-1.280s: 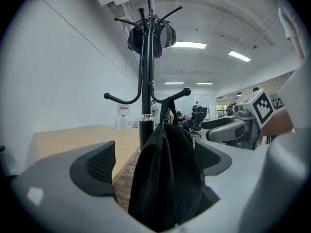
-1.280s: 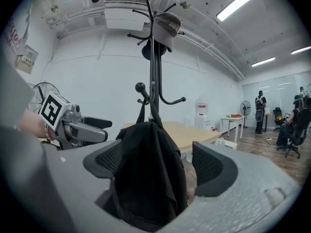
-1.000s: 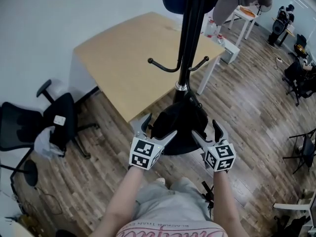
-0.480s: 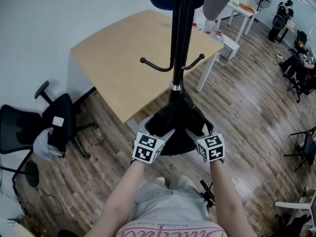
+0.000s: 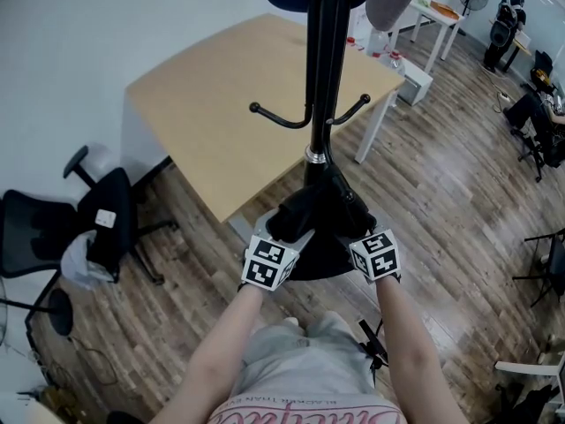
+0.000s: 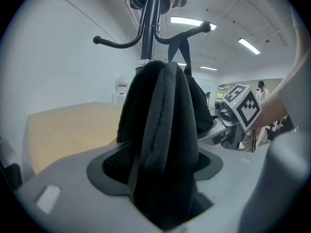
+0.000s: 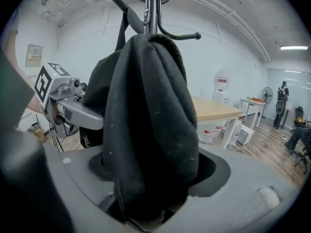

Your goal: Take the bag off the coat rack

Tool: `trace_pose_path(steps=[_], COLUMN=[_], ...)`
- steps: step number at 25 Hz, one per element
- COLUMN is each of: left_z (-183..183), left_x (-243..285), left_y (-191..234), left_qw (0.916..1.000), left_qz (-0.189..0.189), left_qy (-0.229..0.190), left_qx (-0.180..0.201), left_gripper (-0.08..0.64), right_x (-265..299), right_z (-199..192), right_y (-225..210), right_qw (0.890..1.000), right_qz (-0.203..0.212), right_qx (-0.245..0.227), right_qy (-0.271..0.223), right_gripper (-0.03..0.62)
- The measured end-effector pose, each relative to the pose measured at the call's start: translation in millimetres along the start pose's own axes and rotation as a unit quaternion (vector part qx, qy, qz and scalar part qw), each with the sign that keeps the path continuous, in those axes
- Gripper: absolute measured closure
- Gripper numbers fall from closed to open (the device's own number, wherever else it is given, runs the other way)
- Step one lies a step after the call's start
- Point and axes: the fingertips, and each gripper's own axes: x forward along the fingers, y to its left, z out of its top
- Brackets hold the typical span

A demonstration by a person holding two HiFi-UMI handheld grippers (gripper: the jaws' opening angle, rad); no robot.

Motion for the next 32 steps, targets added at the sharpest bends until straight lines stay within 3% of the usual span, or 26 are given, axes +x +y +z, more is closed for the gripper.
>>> trace_pose_path(steps=[5,9,16,23,32], left_z=[-4.1,-2.3,-0.1,-0.2,6.4], left_x=[9.6,12.2,9.7,2.1,-14.7], left_y=[-1.2,2.6,14.6,11.9,-4.1], left_qw=[1.0,0.9998,0.9995,0.9995,0.9996], left_qz=[-0.006,-0.002,0.012,0.002,0.0], left_qy=[-0.004,-0.017,-0.025,-0.01,-0.004], left_qx=[0.002,-0.005,-0.012,-0.029,-0.029], left_gripper=[0.244,0.278,0.443,0.465,0.469], right_x=[5.4,4.3,-1.3,-8.3,-31.5], right_z=[3.3,4.9,2.5,1.8,4.1], right_y=[0.8,-8.7,-5.3,3.7,13.1], right_qw=[1.0,1.0,0.999,0.999,1.0], right_qz=[0.009,-0.005,0.0,0.009,0.006], right_qx=[0.0,0.007,0.044,0.048,0.029], right_qy=[-0.02,-0.025,-0.027,-0.009,0.006], right_gripper=[0.241,0.367,0.488,0.531,0.541])
